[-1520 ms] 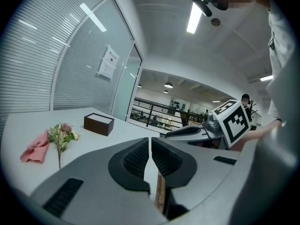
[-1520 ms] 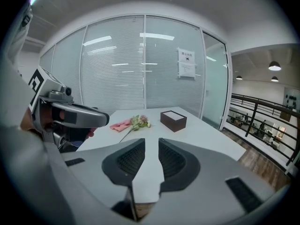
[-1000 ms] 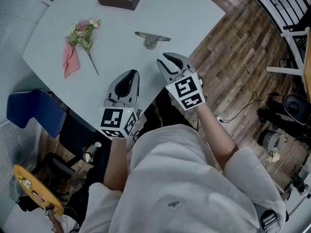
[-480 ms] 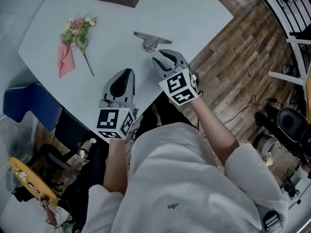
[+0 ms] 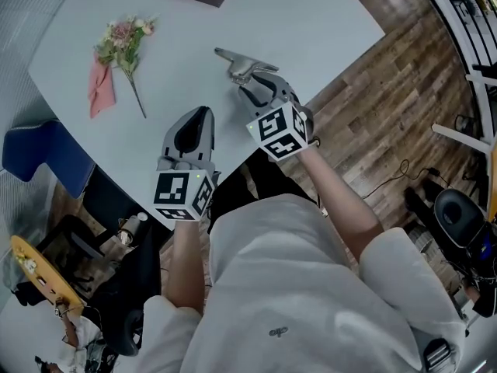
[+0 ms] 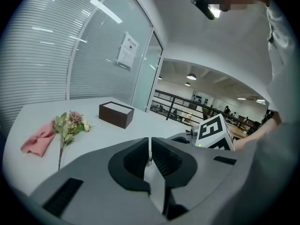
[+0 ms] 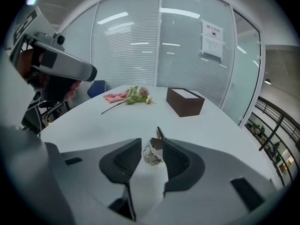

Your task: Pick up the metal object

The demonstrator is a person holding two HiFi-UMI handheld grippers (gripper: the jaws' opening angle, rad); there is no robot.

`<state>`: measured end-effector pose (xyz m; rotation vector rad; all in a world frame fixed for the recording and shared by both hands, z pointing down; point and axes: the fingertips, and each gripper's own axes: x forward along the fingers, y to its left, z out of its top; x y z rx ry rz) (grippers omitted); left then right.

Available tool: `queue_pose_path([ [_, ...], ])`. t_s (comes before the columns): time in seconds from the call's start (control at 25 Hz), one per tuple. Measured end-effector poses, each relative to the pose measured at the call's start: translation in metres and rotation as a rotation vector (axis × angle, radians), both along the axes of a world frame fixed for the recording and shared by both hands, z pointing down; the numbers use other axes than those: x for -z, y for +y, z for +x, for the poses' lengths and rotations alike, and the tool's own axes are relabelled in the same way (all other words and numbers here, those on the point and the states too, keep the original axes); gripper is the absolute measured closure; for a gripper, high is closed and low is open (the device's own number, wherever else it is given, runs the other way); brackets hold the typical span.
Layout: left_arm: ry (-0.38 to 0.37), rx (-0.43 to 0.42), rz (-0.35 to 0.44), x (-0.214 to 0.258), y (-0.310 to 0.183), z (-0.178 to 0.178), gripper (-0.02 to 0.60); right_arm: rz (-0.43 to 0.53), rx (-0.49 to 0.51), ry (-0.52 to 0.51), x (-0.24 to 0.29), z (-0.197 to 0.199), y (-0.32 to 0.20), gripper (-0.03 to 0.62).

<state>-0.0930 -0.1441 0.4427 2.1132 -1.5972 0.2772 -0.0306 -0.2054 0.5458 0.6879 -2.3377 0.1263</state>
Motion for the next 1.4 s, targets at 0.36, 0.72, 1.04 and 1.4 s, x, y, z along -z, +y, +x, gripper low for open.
queue_pose_path([
  [0.36, -0.013, 0.029, 0.006, -0.002, -0.002, 0.001, 0.551, 0.024, 0.046, 0.045, -0.022, -0.003, -0.005, 0.439],
  [0.72, 0.002, 0.025, -0.019, -0.015, 0.002, 0.004, 0.551, 0.102, 0.075, 0.107, -0.035, -0.011, -0.015, 0.436],
  [1.04, 0.003, 0.031, -0.027, -0.021, 0.002, 0.000, 0.551, 0.134, 0.110, 0.141, -0.048, -0.019, -0.017, 0.434],
  [1.4, 0.012, 0.051, -0.034, -0.025, 0.003, -0.007, 0.551, 0.164, 0.100, 0.160, -0.052, -0.022, -0.026, 0.436],
])
